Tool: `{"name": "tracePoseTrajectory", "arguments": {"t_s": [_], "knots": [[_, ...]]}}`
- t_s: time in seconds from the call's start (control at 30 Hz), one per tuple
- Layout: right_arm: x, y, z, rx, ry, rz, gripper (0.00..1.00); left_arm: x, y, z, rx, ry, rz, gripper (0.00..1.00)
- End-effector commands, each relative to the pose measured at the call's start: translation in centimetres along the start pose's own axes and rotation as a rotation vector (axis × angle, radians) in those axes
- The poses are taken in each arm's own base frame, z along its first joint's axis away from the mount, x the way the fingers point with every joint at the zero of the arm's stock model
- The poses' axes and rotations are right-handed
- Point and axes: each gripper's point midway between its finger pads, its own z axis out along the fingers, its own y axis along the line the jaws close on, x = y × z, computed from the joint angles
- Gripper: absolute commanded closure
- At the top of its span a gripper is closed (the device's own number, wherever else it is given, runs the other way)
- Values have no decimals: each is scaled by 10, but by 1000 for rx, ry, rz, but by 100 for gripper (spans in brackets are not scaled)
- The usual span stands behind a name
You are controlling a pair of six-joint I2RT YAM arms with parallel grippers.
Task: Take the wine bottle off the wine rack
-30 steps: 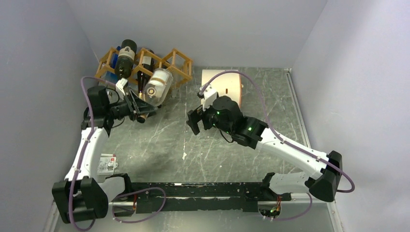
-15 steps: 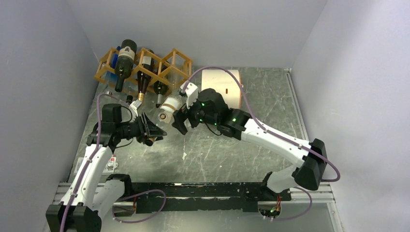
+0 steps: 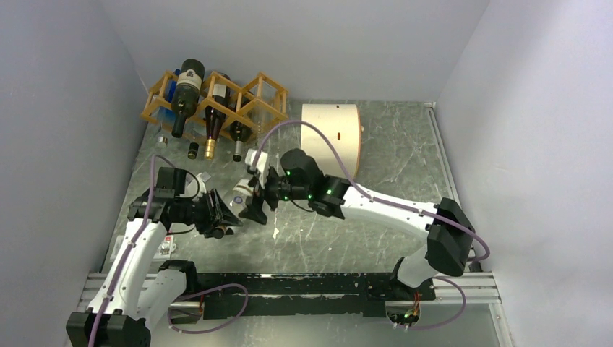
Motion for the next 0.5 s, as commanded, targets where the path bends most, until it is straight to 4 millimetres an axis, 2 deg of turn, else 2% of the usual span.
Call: {"name": "tracePoseTrajectory", "arguments": {"t_s": [0.0,0.27,0.3,0.33,0.47], "knots": [[-17,31,5,-122,-179,-213,0,-3,-39,-20,126,-34,168,93],[4,58,28,-291,-245,-373,0,6,-20,-21,-4,43,115,93],[5,60,30,-293,-249,-380,0,6,-20,-20,-13,56,108,93],[16,61,32,-292,-235,-376,0,6,-20,-19,-16,66,104,93],[17,61,39,-282,-272,-392,0,1,-23,-16,-45,102,106,93]]}}
